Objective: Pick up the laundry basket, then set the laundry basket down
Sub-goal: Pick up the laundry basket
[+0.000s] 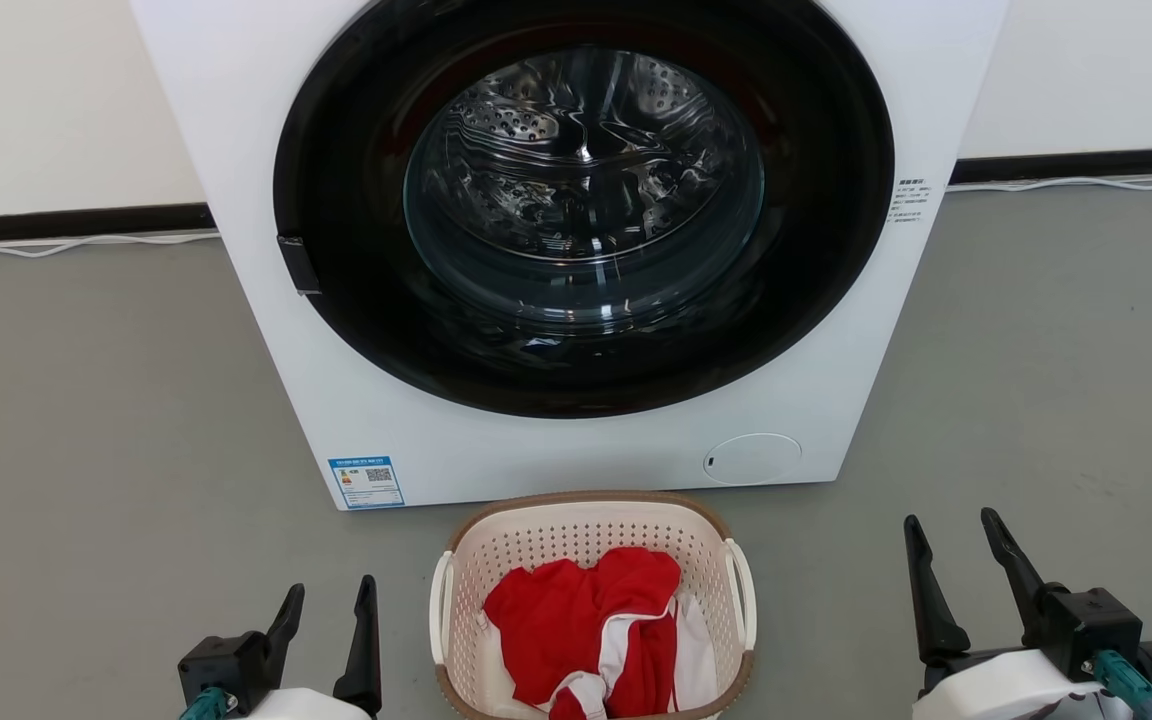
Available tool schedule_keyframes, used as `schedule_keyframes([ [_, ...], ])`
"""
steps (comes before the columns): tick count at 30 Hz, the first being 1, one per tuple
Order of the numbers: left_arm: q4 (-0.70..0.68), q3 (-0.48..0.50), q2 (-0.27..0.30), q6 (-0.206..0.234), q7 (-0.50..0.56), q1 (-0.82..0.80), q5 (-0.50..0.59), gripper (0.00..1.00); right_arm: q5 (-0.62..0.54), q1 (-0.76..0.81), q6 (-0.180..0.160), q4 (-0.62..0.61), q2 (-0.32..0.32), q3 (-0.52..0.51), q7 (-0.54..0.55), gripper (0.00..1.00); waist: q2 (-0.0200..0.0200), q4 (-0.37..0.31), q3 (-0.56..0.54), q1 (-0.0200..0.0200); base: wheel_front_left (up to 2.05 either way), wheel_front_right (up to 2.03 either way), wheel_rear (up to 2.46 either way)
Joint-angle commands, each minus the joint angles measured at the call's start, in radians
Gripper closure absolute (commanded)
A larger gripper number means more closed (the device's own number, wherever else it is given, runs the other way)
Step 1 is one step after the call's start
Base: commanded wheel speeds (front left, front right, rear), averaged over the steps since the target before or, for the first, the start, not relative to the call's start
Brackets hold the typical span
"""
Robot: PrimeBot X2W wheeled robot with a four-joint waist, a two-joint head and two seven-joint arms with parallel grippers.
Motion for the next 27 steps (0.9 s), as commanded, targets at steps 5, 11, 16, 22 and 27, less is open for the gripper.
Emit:
schedule_keyframes([
  [5, -0.022, 0.026, 0.011, 0.004, -0.014, -0.036, 0.001, 0.00, 0.004, -0.014, 0.007, -0.018, -0.011, 0.019, -0.014, 0.00, -0.0001, 0.002, 0.007, -0.0001, 0.00, 0.00, 0.00],
  [11, -0.021, 0.023, 0.011, 0.005, -0.014, -0.045, 0.001, 0.00, 0.027, -0.025, 0.007, -0.007, -0.011, 0.022, -0.014, 0.00, -0.0001, 0.005, 0.029, -0.0001, 0.00, 0.00, 0.00],
  [16, -0.007, 0.015, 0.011, 0.003, -0.014, -0.072, -0.001, 0.00, 0.048, -0.052, 0.007, 0.013, -0.011, 0.019, -0.014, 0.00, -0.0001, 0.010, 0.072, -0.0001, 0.00, 0.00, 0.00],
  [22, 0.037, -0.009, 0.011, 0.001, -0.014, -0.138, 0.004, 0.00, 0.047, -0.115, 0.007, 0.052, -0.011, 0.003, -0.014, 0.00, -0.0001, 0.020, 0.147, -0.0001, 0.00, 0.00, 0.00],
  [27, 0.120, -0.035, 0.011, -0.002, -0.014, -0.213, 0.006, 0.00, 0.031, -0.182, 0.007, 0.117, -0.011, 0.010, -0.014, 0.00, -0.0001, 0.027, 0.218, -0.0001, 0.00, 0.00, 0.00],
])
